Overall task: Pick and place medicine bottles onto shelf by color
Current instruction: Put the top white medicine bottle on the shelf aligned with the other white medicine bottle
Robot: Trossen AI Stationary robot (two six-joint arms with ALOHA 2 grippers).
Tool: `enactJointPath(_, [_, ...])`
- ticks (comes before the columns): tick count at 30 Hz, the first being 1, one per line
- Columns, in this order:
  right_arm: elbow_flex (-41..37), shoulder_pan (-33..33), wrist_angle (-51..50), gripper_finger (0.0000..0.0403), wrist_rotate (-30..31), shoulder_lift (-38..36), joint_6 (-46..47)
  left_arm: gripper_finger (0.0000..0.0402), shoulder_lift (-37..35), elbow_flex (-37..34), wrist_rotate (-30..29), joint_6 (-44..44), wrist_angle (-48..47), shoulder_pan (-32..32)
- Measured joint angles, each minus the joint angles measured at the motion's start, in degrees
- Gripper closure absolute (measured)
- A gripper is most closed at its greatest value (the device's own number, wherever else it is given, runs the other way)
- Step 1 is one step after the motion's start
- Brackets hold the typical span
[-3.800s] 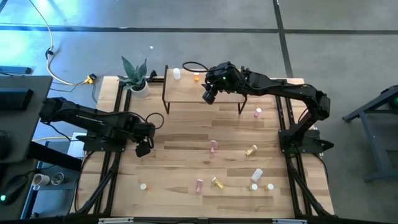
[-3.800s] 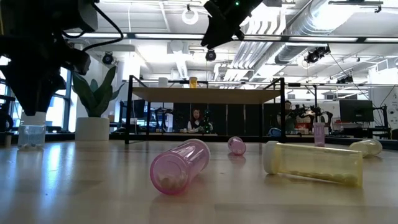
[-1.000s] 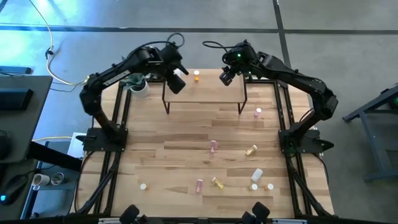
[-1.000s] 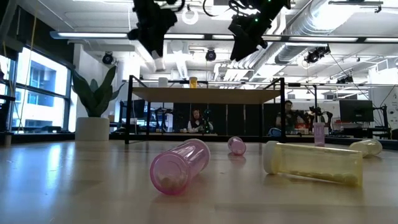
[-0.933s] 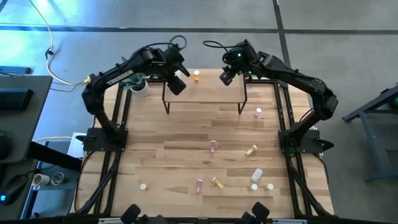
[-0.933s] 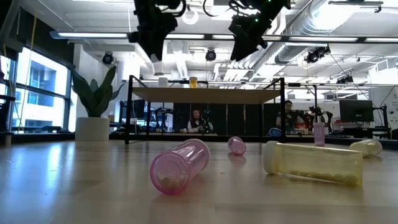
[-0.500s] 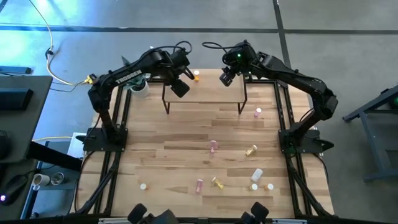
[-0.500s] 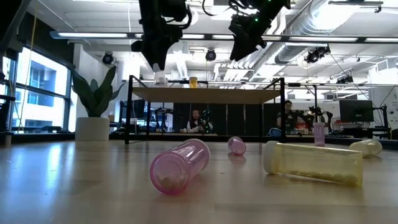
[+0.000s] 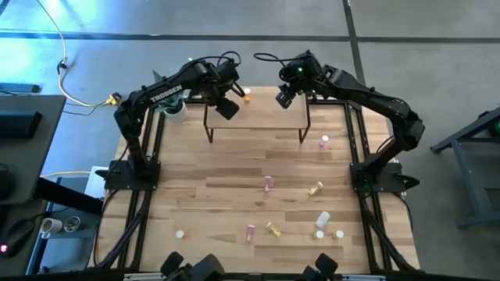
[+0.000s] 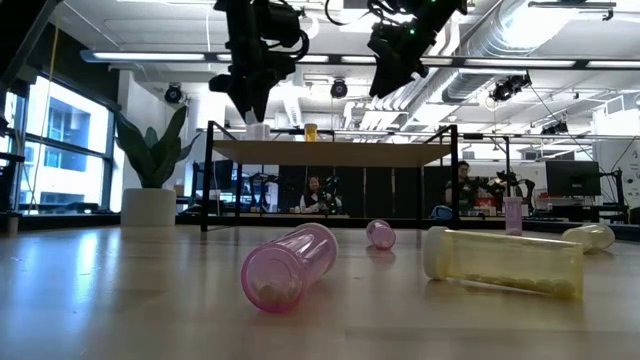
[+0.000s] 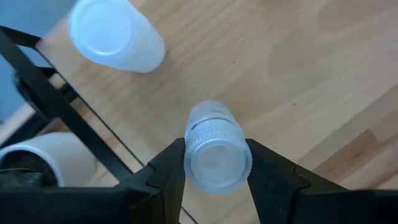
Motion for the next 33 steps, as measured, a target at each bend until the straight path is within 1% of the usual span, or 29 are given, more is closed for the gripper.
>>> enactJointPath(4, [0.00, 0.00, 0.00, 0.0252, -0.02, 0.00, 0.00, 0.0264, 0.00, 0.00, 1.61, -0.02, 0.19, -0.01])
enactJointPath(11, [-0.02, 0.00, 0.00, 0.0252, 0.00, 0.00, 0.00, 0.0260, 0.00, 0.00, 0.11, -1.52, 0.50, 0.00])
enactJointPath(20, [-0.02, 0.00, -0.02, 0.0252, 0.00, 0.00, -0.03, 0.0233, 0.00, 0.00, -0.86, -1.52, 0.50, 0.00])
enactJointPath(33, [-0.02, 0.00, -0.87, 0.0252, 0.00, -0.02, -0.43, 0.0233, 0.00, 0.00, -1.06, -1.52, 2.16, 0.00])
